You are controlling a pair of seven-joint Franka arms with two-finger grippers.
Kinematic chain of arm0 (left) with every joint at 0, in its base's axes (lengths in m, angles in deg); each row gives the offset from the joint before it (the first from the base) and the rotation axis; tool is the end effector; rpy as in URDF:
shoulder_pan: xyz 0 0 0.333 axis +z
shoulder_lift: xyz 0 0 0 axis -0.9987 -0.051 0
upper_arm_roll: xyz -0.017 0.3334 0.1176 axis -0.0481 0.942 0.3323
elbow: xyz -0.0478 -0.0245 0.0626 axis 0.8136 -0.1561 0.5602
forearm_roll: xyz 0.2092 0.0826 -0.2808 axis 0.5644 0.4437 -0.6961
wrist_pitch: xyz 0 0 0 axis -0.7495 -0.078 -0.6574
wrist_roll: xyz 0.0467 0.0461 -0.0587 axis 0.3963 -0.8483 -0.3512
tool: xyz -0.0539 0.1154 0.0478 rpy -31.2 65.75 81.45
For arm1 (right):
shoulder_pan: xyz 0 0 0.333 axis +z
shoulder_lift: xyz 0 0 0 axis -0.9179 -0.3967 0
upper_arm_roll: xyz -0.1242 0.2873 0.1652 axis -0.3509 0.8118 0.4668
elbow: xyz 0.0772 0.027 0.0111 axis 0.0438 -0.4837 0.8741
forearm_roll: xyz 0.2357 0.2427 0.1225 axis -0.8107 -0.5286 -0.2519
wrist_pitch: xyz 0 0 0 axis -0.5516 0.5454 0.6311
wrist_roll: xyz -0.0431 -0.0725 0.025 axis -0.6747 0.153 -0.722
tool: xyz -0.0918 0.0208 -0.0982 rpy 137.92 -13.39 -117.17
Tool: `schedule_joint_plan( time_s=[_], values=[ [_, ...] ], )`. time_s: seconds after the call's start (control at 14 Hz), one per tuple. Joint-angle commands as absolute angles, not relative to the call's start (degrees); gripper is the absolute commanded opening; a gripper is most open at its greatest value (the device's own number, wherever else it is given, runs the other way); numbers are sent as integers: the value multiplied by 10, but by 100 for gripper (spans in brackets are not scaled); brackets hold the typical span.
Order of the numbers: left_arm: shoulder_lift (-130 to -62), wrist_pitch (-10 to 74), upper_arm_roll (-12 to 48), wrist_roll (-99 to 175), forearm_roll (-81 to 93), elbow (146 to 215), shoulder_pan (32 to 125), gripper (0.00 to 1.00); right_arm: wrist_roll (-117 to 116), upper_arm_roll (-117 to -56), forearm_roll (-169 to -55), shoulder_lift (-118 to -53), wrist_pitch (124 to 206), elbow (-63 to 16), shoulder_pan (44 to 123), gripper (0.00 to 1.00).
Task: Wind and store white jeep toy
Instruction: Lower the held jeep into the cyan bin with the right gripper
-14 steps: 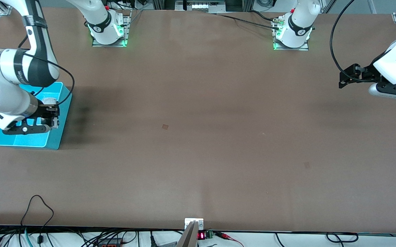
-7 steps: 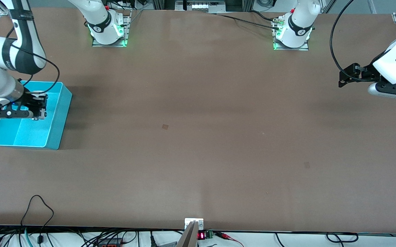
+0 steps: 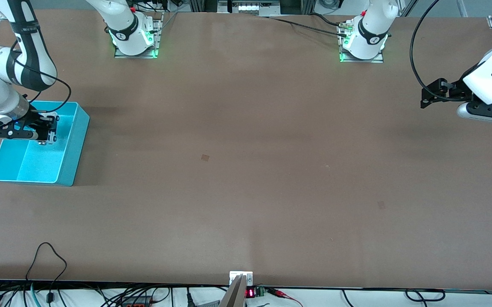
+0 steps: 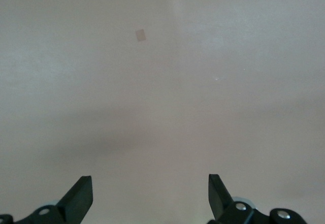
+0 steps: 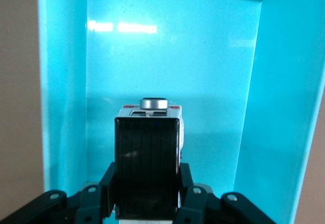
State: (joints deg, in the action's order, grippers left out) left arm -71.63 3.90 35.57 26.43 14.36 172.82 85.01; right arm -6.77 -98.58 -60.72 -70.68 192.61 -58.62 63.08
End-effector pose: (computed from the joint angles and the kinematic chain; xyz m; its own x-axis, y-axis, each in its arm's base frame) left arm 0.5195 -0.0281 0.6069 0.9874 -0.1387 -0.0755 -0.1377 -0.9903 0.0185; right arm 0.4720 -0.1820 0.3155 0.9989 0.0292 -0.0361 0.0356 -0.9813 0.1894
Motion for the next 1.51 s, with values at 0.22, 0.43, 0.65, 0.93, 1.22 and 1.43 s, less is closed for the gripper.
schedule_joint_plan(
  time_s=[0.22,0.43,0.65,0.93,1.22,1.43],
  values=[
    [-710,30,354,270,148,1722,848,100,-92,-977,-600,-737,1994,-606,585,0],
    [-710,29,355,270,148,1722,848,100,-106,-976,-600,-767,2038,-617,564,0],
    [-710,30,355,270,148,1721,848,100,-108,-976,-602,-771,2064,-636,559,0],
    [-710,27,355,270,148,1722,848,100,-108,-975,-604,-772,2064,-637,558,37],
    [-710,25,355,270,148,1722,848,100,-110,-973,-604,-767,2063,-635,563,100],
    [-710,25,354,270,148,1721,848,100,-135,-972,-604,-741,2057,-632,577,100]
  ],
)
